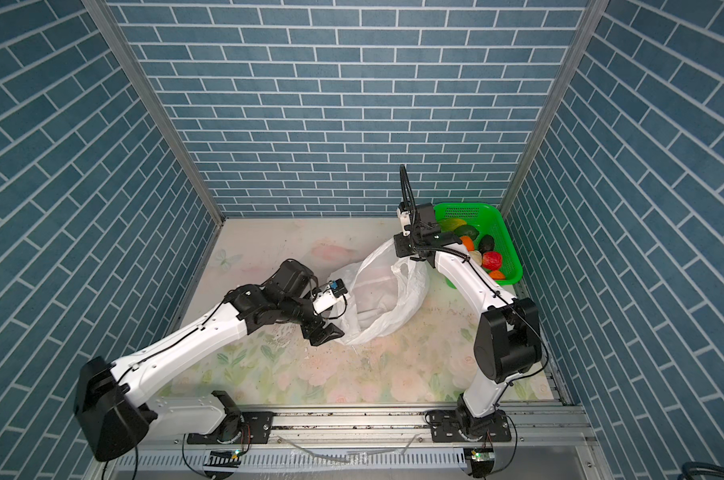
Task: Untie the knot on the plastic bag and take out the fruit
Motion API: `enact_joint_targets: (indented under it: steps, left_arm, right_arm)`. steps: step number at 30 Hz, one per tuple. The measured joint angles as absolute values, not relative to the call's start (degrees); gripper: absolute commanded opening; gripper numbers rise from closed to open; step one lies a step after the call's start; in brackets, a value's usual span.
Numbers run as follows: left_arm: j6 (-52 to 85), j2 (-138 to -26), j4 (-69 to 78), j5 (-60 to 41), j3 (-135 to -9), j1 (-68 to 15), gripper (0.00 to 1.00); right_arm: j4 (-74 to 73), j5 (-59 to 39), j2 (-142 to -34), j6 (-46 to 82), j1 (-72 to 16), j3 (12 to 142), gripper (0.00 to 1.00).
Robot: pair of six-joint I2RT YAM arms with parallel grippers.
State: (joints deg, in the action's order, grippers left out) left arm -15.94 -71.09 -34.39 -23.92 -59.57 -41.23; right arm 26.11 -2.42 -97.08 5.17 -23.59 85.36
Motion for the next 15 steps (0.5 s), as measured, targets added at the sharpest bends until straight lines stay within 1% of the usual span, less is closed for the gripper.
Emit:
enact_joint_targets:
  steps: [1,2,5,9,15]
  left_arm:
    - [-15.38,-69.47,-33.30,-23.16,-58.78,-40.97,0.89]
    - [-14.79,-68.25,-32.21,-22.55,-58.02,-40.60,0.89]
    - [-12.88,-65.36,-29.65,-20.60,-55.51,-39.44,0.89]
    - [-9.89,-62.26,-26.44,-18.59,-51.77,-37.87,0.89]
    - [-4.05,-56.23,-21.91,-14.90,-45.54,-33.85,0.90]
  right_arm:
    - [27.22,-2.74,-97.10,5.28,-23.62,85.89,0.51]
    - [28.45,-3.29,-97.10,5.45,-23.62,86.46,0.59]
    - [32.29,-6.13,-96.36,6.20,-23.64,87.85,0.71]
    - [38.17,-10.59,-91.72,6.96,-23.64,87.55,0.79]
    - [42.13,-15.29,-75.81,8.80,-23.62,81.91,0.86]
